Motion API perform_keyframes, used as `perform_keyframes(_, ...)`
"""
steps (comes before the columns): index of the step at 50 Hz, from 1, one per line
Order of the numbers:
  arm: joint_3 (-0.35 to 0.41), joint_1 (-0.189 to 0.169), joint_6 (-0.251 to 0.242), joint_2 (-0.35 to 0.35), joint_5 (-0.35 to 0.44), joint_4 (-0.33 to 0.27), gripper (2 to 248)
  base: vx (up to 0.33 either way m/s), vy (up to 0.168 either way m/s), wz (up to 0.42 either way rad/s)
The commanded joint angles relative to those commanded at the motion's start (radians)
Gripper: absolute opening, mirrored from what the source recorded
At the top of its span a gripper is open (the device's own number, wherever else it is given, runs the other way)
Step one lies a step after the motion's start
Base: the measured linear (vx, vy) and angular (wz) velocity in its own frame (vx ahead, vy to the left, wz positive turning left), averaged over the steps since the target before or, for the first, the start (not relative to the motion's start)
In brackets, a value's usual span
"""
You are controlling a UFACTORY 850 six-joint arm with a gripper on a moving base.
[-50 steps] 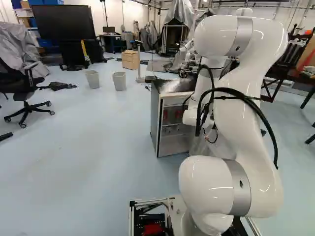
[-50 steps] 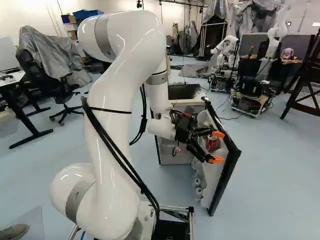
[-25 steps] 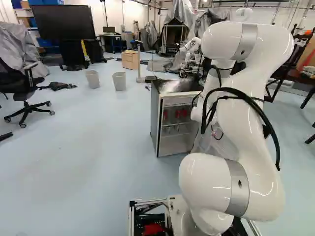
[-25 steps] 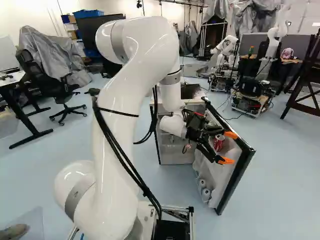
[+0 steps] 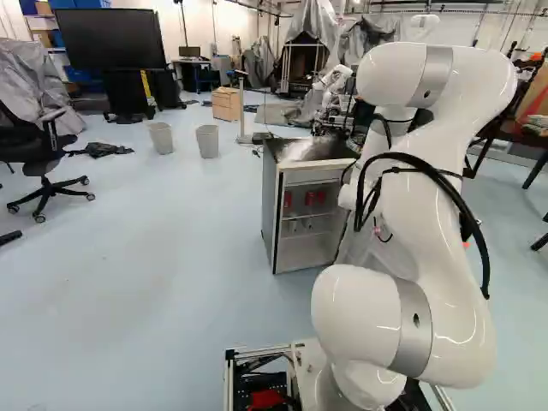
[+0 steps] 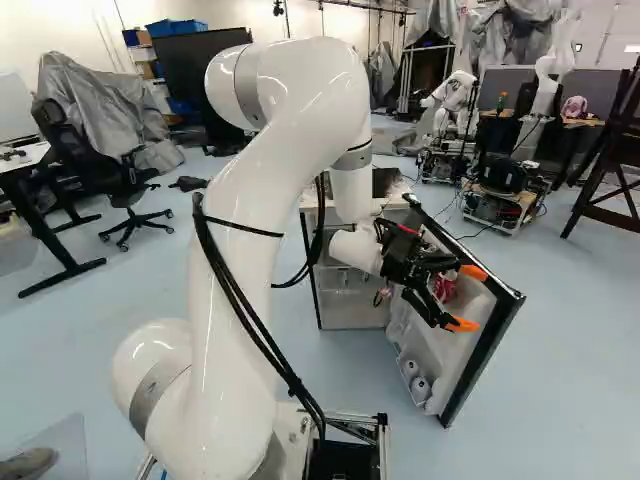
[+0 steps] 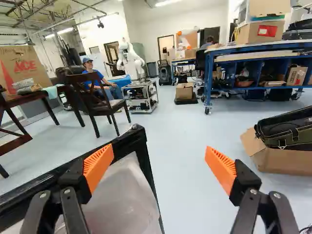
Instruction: Grab a drink from the fridge
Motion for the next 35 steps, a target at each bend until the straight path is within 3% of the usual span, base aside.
perform_keyframes(10, 0.072, 0.025, 0.000, 0.033, 0.000, -0.062, 247, 0.000, 0.000, 0.000)
perform_keyframes(35, 0.259, 0.100, 0.000, 0.126, 0.000, -0.318, 247, 0.000, 0.000, 0.000)
